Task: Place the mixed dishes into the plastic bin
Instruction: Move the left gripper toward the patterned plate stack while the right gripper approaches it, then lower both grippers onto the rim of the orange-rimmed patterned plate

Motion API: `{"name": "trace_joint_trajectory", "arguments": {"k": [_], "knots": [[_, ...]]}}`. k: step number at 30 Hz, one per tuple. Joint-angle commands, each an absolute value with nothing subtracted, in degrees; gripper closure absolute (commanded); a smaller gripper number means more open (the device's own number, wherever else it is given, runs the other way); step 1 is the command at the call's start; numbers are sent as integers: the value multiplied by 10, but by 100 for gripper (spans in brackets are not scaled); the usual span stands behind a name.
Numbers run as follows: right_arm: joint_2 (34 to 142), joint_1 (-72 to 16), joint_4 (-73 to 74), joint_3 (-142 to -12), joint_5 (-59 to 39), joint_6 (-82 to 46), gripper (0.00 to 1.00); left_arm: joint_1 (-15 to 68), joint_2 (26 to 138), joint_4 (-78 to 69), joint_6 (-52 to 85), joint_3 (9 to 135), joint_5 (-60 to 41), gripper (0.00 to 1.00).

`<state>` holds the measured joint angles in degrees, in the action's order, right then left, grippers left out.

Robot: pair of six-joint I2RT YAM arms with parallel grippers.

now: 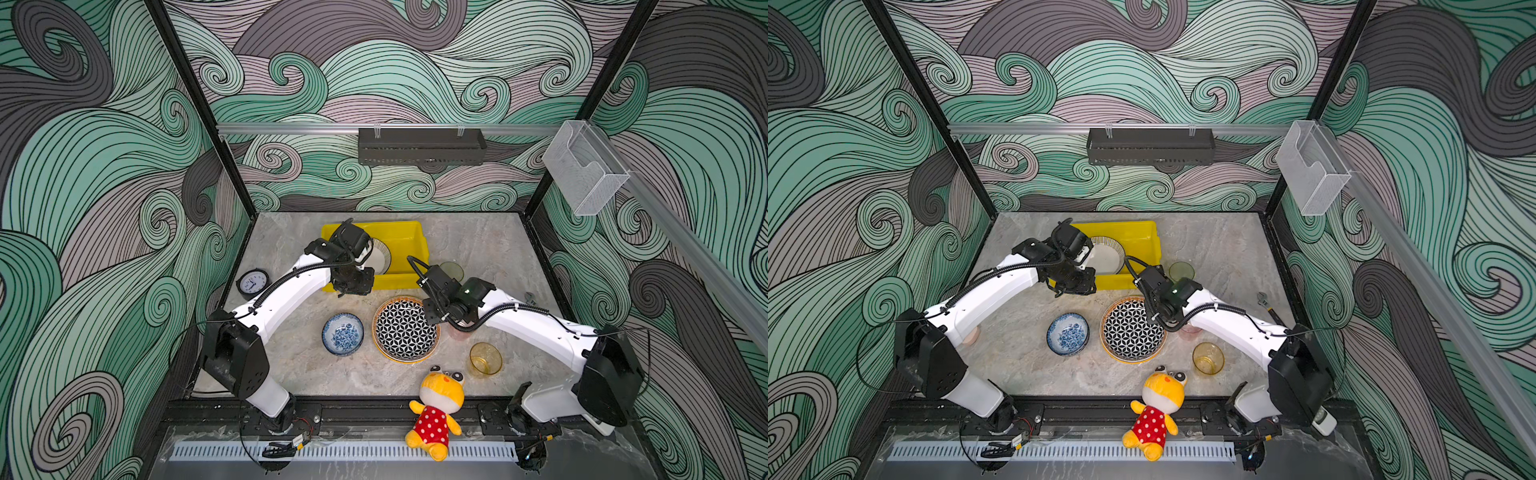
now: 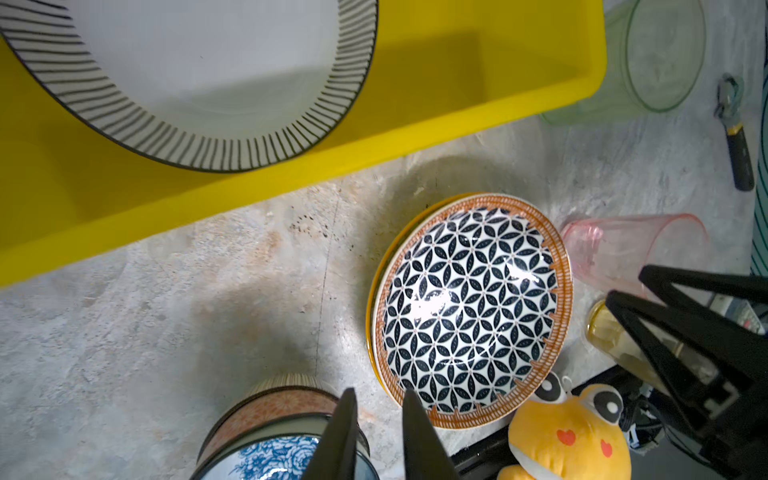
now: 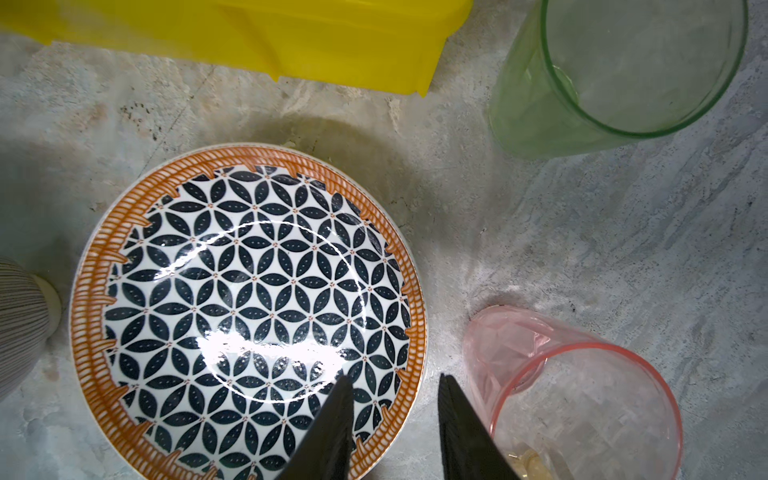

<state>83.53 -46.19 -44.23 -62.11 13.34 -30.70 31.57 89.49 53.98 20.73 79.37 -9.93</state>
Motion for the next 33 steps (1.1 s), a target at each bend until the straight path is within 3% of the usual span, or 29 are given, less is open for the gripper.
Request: {"name": "trace_joint_trajectory", "arguments": {"k": [1,33], "knots": [[851,-465,-457,-618,155,-315,66,326,878,527,195,788,-119,76],[921,-398,-395,-609,68,-294,72,362,945,548,204,779,-116,75]]}}
